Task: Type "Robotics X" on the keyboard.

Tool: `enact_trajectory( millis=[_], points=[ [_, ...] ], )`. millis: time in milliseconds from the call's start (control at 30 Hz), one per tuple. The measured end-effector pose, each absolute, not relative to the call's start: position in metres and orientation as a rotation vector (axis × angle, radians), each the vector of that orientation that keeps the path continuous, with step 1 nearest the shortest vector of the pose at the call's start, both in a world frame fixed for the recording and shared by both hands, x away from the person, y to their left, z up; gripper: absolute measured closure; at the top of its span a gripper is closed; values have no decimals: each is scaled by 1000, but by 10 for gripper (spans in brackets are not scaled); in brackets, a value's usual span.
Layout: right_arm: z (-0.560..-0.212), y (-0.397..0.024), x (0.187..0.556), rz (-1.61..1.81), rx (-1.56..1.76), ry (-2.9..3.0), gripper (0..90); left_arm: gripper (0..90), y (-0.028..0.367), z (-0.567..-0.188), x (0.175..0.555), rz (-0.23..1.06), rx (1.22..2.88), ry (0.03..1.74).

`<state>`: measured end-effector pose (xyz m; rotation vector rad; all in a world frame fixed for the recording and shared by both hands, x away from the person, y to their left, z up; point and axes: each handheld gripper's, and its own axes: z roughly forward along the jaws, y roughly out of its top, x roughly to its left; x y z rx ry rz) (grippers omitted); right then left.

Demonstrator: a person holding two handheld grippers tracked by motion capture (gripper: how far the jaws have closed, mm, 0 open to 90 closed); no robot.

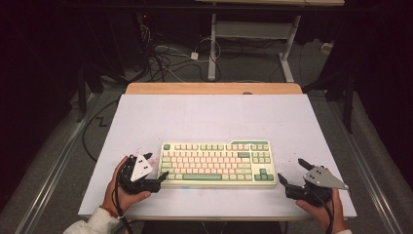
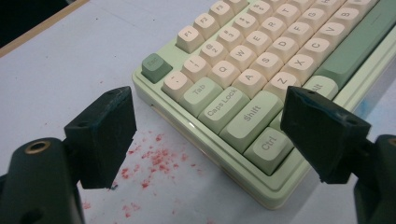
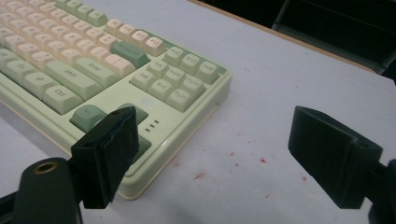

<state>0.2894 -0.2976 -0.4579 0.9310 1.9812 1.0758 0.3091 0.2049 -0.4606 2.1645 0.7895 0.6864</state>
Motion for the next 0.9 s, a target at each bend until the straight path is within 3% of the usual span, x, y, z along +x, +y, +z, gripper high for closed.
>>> enact_trajectory(
  millis=[900],
  points=[
    [-451, -296, 285, 1105, 909, 1939, 165, 174, 205, -460, 305, 698, 2168, 770]
  ],
)
